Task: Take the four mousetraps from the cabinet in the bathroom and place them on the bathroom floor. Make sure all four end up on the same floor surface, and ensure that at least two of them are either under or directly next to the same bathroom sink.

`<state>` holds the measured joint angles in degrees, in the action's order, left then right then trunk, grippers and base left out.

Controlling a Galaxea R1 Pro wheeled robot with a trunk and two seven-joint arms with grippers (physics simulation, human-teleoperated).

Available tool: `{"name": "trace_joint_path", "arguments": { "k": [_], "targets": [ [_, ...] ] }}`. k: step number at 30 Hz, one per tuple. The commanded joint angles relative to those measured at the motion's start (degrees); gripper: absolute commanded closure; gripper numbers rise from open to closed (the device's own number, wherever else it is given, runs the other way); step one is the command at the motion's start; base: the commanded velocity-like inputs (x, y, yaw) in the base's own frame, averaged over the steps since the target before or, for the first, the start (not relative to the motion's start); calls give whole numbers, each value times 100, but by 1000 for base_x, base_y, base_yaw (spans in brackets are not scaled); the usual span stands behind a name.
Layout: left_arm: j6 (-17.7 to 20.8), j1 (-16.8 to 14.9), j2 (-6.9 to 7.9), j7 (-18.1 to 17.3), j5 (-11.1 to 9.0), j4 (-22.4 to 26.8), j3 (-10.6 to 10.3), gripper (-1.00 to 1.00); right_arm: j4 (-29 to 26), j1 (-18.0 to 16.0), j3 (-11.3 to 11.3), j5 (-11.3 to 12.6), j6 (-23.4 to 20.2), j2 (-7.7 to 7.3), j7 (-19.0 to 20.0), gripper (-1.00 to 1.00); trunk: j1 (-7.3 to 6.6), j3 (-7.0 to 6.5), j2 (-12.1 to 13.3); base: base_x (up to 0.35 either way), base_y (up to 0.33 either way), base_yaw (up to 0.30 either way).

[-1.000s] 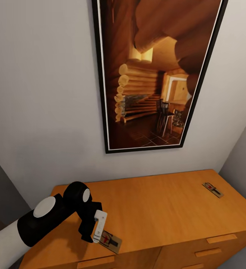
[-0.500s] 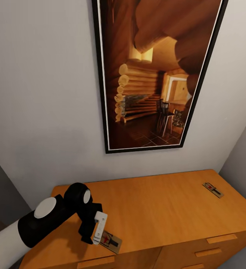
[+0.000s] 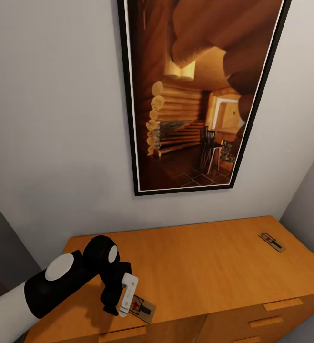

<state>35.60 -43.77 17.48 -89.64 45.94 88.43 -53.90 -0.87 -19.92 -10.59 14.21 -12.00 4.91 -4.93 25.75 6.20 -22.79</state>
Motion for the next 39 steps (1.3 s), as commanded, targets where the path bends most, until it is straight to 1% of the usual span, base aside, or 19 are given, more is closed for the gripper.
{"name": "trace_joint_path", "arguments": {
  "k": [1,16,22,25,32,39],
  "targets": [
    [61,-9,2,-37,38,8,-11,-100,-9,-3,-49,53,-30,1,-25,-100,4,13,-13,0,0,0],
    [61,-10,4,-37,40,8,-27,-100,-9,-3,-49,56,-22,0,-25,-100,4,13,-13,0,0,0],
    [61,-10,-12,-37,45,8,-136,-100,-9,-3,-49,54,-16,1,-25,-100,4,13,-13,0,0,0],
    [61,-9,-50,-37,46,6,-201,-100,-11,-3,-49,54,-14,1,-25,-100,4,13,-13,0,0,0],
    [61,-10,-95,-37,47,7,-247,-100,-10,-3,-49,54,-9,1,-19,-100,4,13,-13,0,0,0],
    [61,-10,-216,-37,69,7,-328,-100,-9,-3,-49,52,-5,1,-17,-100,4,13,-13,0,0,0]
  ]
}}
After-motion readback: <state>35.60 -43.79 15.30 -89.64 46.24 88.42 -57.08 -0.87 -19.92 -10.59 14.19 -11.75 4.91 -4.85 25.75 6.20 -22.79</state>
